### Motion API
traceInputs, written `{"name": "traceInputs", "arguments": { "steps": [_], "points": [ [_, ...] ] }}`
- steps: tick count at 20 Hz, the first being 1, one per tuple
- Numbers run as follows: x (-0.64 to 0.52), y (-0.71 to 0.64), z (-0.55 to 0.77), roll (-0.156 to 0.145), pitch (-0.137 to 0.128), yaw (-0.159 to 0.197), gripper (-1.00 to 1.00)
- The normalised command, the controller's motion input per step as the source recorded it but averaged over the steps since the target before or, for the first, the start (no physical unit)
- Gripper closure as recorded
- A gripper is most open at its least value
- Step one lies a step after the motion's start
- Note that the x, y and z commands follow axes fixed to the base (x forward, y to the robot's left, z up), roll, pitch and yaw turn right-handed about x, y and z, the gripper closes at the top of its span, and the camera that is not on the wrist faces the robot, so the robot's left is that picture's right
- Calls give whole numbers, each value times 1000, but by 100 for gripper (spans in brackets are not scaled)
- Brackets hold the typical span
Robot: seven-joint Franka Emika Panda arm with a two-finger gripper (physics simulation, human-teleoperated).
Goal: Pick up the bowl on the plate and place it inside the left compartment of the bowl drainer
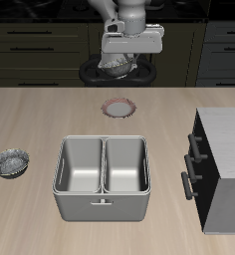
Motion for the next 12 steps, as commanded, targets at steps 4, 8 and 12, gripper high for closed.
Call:
{"name": "traceInputs", "arguments": {
  "steps": [4,8,12],
  "points": [
    [101,-64,63,-7,0,13,100],
    [178,-95,105,-13,-10,25,100],
    [297,-151,69,-11,22,8,100]
  ]
}}
